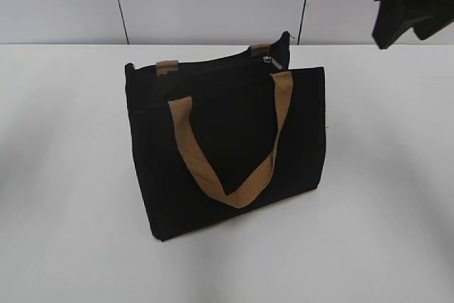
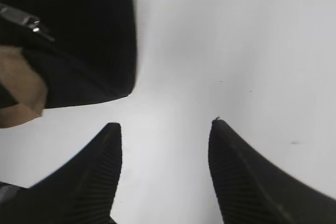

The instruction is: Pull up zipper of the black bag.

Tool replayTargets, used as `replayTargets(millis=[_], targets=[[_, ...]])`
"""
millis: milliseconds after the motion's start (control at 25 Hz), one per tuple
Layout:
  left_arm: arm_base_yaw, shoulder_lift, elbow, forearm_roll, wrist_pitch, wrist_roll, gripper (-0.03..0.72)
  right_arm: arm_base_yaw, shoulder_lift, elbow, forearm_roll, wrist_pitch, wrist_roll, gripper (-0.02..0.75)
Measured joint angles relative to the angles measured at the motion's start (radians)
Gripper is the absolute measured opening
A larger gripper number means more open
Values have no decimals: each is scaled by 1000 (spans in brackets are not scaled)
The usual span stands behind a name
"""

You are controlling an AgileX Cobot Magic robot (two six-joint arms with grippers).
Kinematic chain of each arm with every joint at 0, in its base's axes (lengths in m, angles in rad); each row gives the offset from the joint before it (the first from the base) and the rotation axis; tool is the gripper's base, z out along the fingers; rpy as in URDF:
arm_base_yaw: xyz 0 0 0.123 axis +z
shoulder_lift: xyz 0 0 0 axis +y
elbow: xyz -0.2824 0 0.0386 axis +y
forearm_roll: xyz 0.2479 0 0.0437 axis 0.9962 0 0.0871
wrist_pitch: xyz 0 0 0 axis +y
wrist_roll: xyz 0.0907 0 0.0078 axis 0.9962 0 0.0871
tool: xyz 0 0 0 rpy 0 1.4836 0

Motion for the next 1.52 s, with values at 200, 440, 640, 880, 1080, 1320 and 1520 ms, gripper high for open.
replayTargets(millis=[200,440,640,880,1080,1320,1520], targets=[[0,8,-1,7,58,5,363,-194,0,0,20,0,-57,407],[0,8,-1,19,86,6,363,-329,-47,31,79,-1,-137,407],[0,-46,19,19,85,4,368,-329,-234,227,151,-1,-155,407],[0,-328,161,19,86,-18,368,-329,-500,493,199,1,-178,407],[0,-651,271,24,93,-20,370,-329,-685,652,202,2,-181,407],[0,-948,356,29,91,-9,370,-329,-899,795,202,3,-194,407],[0,-1136,431,33,70,46,370,-329,-1089,888,203,3,-242,407]])
